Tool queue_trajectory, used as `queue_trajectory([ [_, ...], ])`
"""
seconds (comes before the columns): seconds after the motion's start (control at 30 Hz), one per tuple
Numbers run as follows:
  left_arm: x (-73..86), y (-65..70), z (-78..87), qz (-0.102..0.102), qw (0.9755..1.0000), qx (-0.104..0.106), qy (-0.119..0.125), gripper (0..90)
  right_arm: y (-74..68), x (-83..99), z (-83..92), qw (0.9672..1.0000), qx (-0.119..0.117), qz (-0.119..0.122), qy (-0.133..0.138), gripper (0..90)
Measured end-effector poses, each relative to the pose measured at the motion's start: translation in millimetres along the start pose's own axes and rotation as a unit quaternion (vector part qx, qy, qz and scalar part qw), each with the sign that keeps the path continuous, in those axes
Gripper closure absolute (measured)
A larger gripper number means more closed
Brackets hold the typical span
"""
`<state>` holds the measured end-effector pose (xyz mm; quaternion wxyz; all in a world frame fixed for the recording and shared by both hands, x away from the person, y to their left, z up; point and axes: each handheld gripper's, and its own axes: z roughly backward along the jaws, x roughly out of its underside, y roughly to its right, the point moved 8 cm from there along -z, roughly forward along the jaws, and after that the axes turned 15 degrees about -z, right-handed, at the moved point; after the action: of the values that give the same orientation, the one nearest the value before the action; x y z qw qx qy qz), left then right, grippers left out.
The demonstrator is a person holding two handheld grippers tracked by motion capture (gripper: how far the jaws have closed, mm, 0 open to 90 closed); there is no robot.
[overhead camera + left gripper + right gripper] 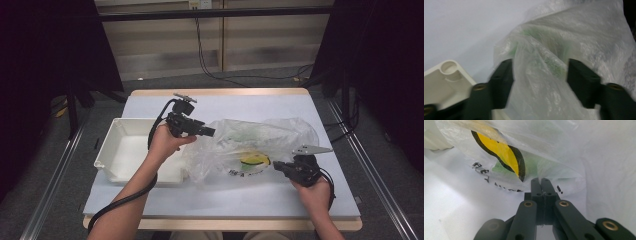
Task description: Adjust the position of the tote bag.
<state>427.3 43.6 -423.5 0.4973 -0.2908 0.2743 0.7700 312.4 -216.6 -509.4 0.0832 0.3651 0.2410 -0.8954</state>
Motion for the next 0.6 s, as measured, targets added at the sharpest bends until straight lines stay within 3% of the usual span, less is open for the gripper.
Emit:
queue_trajectory([
  [0.13, 1.4, -3.9, -2.9, 0.001, 0.9999, -0.013, 0.004, 74.1, -0.9, -1.0, -2.7, 1.0, -0.001, 0.003, -0.001, 90.0],
  [0.23, 0.0, -6.2, -5.6, -0.001, 0.9999, -0.015, 0.005, 87.7, -0.5, 0.2, -3.8, 1.0, -0.001, 0.006, -0.005, 90.0],
  [0.6, -9.6, -31.4, -4.0, 0.03, 0.9982, -0.044, 0.028, 89.8, 12.0, 7.6, 1.8, 0.9998, 0.007, -0.001, -0.018, 90.0],
])
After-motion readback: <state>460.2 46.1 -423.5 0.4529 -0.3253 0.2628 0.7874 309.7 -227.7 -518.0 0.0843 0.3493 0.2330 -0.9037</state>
